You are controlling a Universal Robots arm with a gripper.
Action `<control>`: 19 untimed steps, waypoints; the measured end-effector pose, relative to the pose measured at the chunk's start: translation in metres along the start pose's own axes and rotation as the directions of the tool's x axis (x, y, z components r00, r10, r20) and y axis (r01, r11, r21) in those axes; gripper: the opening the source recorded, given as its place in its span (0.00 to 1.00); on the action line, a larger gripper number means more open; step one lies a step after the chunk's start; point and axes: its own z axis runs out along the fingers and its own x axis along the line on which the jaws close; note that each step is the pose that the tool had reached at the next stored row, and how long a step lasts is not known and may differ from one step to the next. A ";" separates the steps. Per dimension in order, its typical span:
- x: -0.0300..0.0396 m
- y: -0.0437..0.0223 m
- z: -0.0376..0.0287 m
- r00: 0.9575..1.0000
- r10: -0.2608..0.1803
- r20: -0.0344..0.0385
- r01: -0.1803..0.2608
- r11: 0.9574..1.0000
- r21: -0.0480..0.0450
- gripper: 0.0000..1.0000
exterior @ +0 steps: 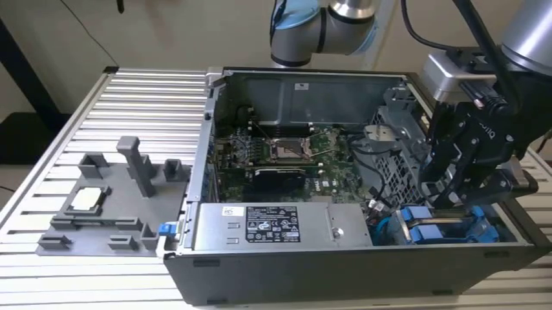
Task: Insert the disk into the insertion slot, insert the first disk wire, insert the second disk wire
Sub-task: 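Insert the disk into the insertion slot, then insert the first disk wire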
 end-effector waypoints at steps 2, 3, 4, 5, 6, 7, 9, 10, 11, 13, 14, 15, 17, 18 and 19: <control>0.0000 0.0001 -0.0052 1.000 0.000 -0.001 0.000 1.000 0.000 0.47; -0.0001 0.0001 -0.0071 1.000 0.000 -0.001 0.000 1.000 0.000 0.47; -0.0001 0.0002 -0.0088 1.000 0.000 -0.001 0.000 1.000 0.000 0.47; -0.0001 0.0002 -0.0097 1.000 0.000 -0.001 0.000 1.000 0.000 0.47; -0.0001 0.0002 -0.0099 1.000 0.000 0.000 0.000 1.000 0.000 0.47; -0.0001 0.0002 -0.0099 1.000 0.000 0.004 0.000 1.000 0.000 0.47; -0.0001 0.0002 -0.0101 0.999 -0.001 0.032 0.001 1.000 0.005 0.47; -0.0001 0.0002 -0.0099 0.999 -0.002 0.050 0.001 1.000 0.010 0.47; -0.0002 0.0001 -0.0100 0.998 -0.003 0.069 0.002 1.000 0.017 0.47; -0.0001 0.0002 -0.0100 0.995 -0.007 0.095 0.003 0.999 0.037 0.47; -0.0001 0.0002 -0.0101 0.995 -0.010 0.102 0.004 0.999 0.052 0.47; -0.0002 0.0002 -0.0101 0.994 -0.013 0.105 0.005 0.998 0.069 0.47; -0.0001 0.0002 -0.0099 0.994 -0.019 0.111 0.008 0.995 0.104 0.47; -0.0001 0.0002 -0.0099 0.993 -0.023 0.113 0.009 0.993 0.122 0.47; -0.0001 0.0002 -0.0100 0.993 -0.026 0.116 0.010 0.990 0.140 0.47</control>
